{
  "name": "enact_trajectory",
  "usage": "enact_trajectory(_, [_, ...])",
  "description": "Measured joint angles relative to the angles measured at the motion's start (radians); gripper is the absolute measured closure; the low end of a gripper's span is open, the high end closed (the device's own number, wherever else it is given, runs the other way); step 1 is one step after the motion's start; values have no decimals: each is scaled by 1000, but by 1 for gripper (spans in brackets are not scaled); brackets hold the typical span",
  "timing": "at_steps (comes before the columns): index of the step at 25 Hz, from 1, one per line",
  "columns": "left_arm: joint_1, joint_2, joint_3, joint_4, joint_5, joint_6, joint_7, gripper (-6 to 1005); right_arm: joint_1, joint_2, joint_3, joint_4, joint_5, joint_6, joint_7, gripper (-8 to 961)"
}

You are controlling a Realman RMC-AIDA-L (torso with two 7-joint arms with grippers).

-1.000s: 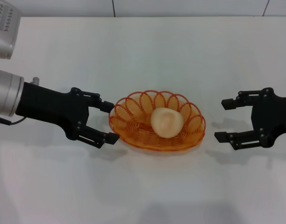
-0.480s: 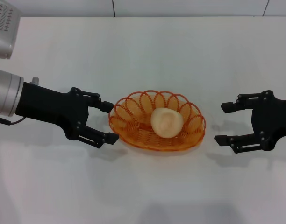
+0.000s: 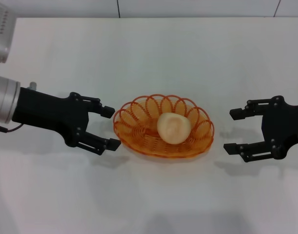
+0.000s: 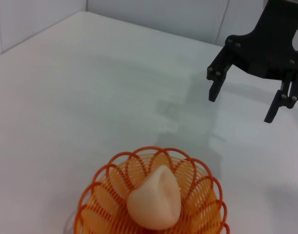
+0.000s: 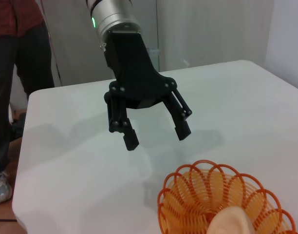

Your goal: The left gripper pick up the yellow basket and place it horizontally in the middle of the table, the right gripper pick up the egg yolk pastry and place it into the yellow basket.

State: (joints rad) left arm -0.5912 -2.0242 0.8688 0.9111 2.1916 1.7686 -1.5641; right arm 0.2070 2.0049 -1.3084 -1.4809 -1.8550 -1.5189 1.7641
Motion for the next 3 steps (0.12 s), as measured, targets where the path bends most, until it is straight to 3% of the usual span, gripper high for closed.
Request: enact_trajectory(3, [13, 7, -1, 0, -10, 5, 1, 124, 0, 0, 0, 1, -4, 0, 0, 190])
